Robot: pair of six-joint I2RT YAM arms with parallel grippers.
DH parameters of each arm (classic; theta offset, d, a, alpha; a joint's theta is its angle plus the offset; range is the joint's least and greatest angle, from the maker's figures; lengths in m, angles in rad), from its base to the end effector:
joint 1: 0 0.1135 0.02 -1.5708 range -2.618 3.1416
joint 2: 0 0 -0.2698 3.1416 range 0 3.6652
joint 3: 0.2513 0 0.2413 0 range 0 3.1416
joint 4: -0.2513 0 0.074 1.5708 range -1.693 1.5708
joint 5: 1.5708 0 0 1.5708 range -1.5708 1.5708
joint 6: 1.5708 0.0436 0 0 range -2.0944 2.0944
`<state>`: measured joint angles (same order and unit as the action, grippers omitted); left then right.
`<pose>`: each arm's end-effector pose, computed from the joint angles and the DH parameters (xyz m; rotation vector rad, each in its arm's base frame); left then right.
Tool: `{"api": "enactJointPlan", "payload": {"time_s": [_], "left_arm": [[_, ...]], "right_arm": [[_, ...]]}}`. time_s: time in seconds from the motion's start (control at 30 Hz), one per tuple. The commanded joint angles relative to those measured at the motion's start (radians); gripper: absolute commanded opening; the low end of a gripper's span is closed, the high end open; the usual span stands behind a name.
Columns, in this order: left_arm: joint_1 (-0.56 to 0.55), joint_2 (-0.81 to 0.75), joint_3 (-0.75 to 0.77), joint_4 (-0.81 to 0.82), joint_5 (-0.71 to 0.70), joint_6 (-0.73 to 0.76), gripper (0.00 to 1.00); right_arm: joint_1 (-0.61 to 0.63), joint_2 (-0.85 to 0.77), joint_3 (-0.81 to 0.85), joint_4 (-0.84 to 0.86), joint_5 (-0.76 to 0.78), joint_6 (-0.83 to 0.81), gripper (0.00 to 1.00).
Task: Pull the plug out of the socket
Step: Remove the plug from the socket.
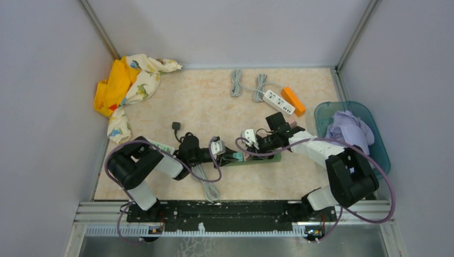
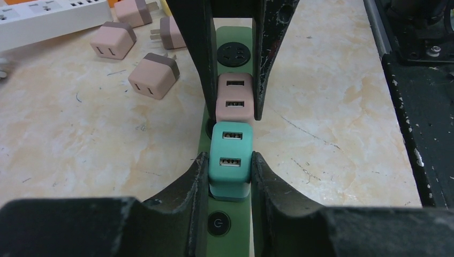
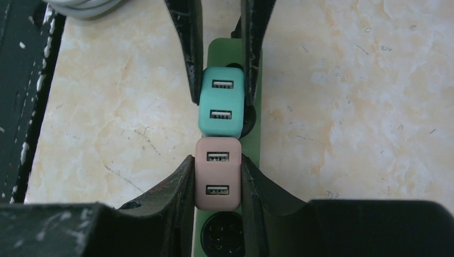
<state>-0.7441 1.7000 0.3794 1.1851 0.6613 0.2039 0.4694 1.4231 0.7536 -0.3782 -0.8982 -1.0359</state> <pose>0.1865 -0.2081 0.1548 1.2277 1.2786 -0.9572 0.2087 0.1441 0.1947 -1.7608 1.4528 0.8783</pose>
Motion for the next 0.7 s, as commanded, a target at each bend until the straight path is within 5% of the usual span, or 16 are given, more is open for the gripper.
{"api": "enactJointPlan", "payload": {"time_s": [0.0,0.1,0.23,0.53,0.67], "left_arm": [[0.006,0.026,0.019,-0.060,-0.012,0.008,0.01],[0.006,0.027,0.020,-0.062,-0.012,0.008,0.01],[0.006,0.027,0.021,-0.062,-0.012,0.008,0.01],[0.006,0.025,0.019,-0.061,-0.014,0.008,0.01],[0.006,0.027,0.020,-0.062,-0.013,0.007,0.01]], "right_arm": [[0.068,-0.030,0.032,0.143,-0.146,0.165,0.00],[0.066,-0.046,0.006,0.355,-0.053,0.384,0.00],[0.014,-0.055,-0.004,0.389,-0.013,0.421,0.00],[-0.050,-0.044,0.037,-0.104,-0.252,-0.181,0.00],[0.015,-0.025,0.039,-0.085,-0.267,-0.163,0.00]]}}
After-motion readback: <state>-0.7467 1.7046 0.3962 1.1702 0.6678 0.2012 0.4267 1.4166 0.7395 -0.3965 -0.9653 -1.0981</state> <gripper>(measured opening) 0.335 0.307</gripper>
